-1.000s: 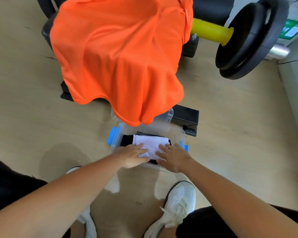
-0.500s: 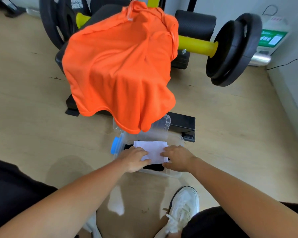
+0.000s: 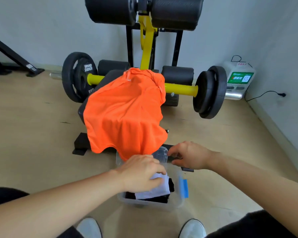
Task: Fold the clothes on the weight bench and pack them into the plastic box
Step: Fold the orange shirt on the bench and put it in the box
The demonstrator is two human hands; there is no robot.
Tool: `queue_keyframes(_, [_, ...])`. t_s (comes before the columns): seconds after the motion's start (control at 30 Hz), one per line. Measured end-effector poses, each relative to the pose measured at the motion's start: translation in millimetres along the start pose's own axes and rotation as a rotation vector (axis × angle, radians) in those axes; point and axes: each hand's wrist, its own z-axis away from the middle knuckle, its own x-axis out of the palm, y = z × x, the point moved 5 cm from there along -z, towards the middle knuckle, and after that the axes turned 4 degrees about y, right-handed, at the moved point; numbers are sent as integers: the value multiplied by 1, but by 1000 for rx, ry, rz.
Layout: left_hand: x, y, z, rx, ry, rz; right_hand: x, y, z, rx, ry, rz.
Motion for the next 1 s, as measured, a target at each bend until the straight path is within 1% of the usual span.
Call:
queue_keyframes(0.07, [-40, -2, -1, 27, 154, -24, -34, -10, -4, -15, 121, -57])
queue_keyframes(0.13, [-76, -12, -4, 30, 344, -49, -65, -16, -9, -26, 251, -104])
queue_keyframes(0.2, [-107, -29, -10, -24, 518, -65, -87, -18, -19, -6, 369, -205])
queue_keyframes(0.27, [-132, -54, -19, -144, 599, -108, -102, -14, -34, 46, 455, -327])
queue_keyframes(0.4, [-150, -118, -34, -470, 518, -151, -118, -5, -71, 131, 562, -476])
queue_keyframes(0.47, [-148, -139, -34, -559, 509, -147, -121, 1, -88, 185, 589, -507])
queue_keyframes(0.6, [-146, -151, -39, -561, 515, -94, -128, 13, -115, 278, 667, -607])
queue_keyframes(0.7, [-149, -152, -43, -510, 492, -82, -122, 23, -130, 334, 742, -706])
queue_keyframes(0.77, [-152, -150, -40, -483, 464, -75, -114, 28, -139, 359, 733, -768])
queue_keyframes(0.83, [-158, -144, -33, -489, 428, -48, -109, 34, -145, 383, 723, -915])
queue_keyframes(0.9, [-163, -138, -27, -467, 325, 0, -107, 39, -149, 396, 727, -995])
queue_keyframes(0.93, [-163, -136, -25, -451, 243, 70, -107, 40, -151, 391, 727, -993])
queue_keyframes(1.0, [-161, -131, -24, -412, 82, 299, -107, 40, -152, 359, 729, -978])
